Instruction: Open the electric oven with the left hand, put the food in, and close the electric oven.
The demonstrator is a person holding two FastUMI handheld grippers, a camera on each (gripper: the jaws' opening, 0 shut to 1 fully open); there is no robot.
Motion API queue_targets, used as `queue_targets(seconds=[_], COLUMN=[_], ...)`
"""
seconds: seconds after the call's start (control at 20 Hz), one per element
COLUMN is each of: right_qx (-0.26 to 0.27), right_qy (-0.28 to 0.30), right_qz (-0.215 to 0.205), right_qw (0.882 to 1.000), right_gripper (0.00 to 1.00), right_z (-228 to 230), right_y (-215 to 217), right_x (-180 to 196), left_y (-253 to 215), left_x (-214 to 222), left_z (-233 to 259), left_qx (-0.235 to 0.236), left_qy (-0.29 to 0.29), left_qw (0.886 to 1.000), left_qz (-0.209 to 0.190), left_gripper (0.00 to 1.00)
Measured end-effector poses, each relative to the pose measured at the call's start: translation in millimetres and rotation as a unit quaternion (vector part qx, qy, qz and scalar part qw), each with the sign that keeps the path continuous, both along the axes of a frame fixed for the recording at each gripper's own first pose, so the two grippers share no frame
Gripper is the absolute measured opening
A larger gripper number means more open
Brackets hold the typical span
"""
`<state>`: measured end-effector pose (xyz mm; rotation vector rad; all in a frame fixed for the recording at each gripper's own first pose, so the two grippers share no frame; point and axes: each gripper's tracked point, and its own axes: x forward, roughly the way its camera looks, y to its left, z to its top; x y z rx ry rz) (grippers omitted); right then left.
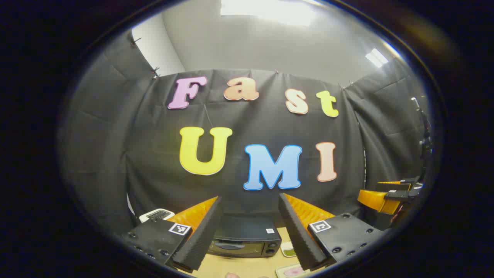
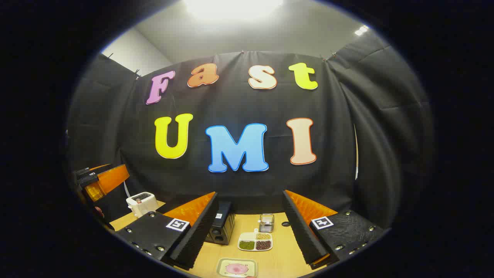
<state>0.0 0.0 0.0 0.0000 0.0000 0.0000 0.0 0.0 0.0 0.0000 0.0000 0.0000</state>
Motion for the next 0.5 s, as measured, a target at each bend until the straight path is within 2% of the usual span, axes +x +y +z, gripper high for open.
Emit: queue_targets(seconds=[0.05, 0.1, 0.35, 0.5], right_qx=[0.008, 0.011, 0.017, 0.021], right_qy=[-0.001, 0.001, -0.01, -0.013], right_qz=[0.001, 0.002, -0.011, -0.006], right_qw=[1.0, 1.0, 1.0, 1.0], right_gripper=[0.94, 0.99, 0.99, 0.99], right_z=[0, -1, 7, 8], right_y=[7, 12, 24, 34], right_x=[0, 1, 3, 1], left_y=[6, 11, 28, 34], left_x=[0, 1, 6, 7], left_z=[1, 2, 2, -1], left_qx=[0.001, 0.001, -0.005, -0.005], left_qy=[-0.003, -0.004, -0.003, 0.0], left_qw=[1.0, 1.0, 1.0, 1.0], left_qz=[-0.002, -0.001, -0.006, -0.007], left_gripper=[1.0, 1.0, 1.0, 1.0])
